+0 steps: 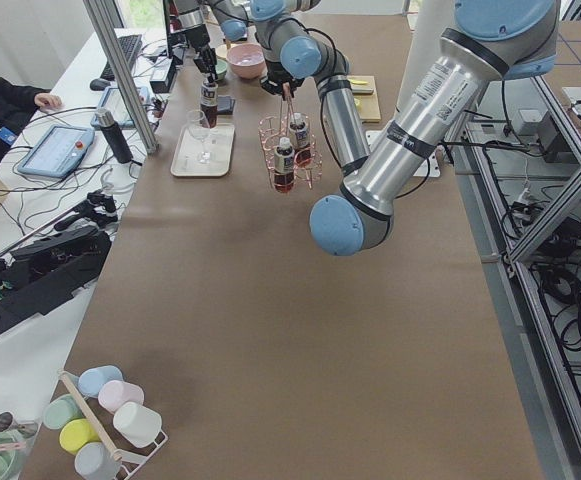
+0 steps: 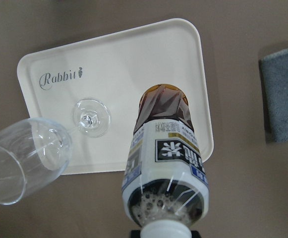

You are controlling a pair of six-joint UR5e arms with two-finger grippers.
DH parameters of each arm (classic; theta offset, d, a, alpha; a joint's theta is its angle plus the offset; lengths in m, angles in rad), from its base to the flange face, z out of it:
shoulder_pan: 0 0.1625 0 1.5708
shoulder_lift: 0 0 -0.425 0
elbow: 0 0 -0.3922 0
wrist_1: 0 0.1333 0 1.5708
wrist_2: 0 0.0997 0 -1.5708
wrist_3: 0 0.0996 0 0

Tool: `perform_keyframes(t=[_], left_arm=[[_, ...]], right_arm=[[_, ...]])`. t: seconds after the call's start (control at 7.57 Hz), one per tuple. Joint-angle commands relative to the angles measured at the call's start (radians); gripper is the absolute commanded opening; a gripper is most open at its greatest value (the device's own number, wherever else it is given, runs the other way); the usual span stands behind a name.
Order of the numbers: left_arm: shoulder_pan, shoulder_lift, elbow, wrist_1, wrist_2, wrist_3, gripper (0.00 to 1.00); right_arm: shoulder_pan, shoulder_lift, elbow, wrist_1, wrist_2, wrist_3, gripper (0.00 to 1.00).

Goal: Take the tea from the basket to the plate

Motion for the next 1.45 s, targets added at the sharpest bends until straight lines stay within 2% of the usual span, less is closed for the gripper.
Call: perform_keyframes(t=[0.0, 0.26, 0.4, 0.53, 0.66, 0.93, 1.19, 1.32], left_arm=[[-0.116, 0.063, -0.047, 0.163, -0.006, 0.179, 0.0], [-0.22, 0.057, -0.035, 0.373, 0.003, 0.384, 0.0], [-0.252, 0.053, -0.001, 0.409, 0.021, 0.444, 0.0], [-0.318, 0.05, 0.037, 0.41, 0.064, 0.507, 0.0], [-0.37, 0.05, 0.095, 0.411, 0.069, 0.612, 0.0], [-0.407, 0.05, 0.114, 0.411, 0.168, 0.681, 0.0], [-0.392, 0.05, 0.143, 0.405, 0.238, 0.681, 0.0], [-0.389, 0.048, 0.191, 0.388, 0.265, 0.686, 0.0]], right_arm=[[-0.018, 0.035, -0.042, 0.006, -0.06, -0.063, 0.0], [-0.036, 0.041, -0.042, 0.006, -0.088, -0.078, 0.0], [-0.044, 0.039, -0.042, 0.006, -0.091, -0.08, 0.0], [-0.045, 0.041, -0.042, 0.006, -0.1, -0.083, 0.0], [-0.047, 0.039, -0.042, 0.006, -0.103, -0.107, 0.0], [-0.056, 0.039, -0.042, 0.008, -0.119, -0.133, 0.0], [-0.059, 0.039, -0.044, 0.008, -0.128, -0.147, 0.28], [-0.061, 0.039, -0.044, 0.008, -0.133, -0.15, 0.3]])
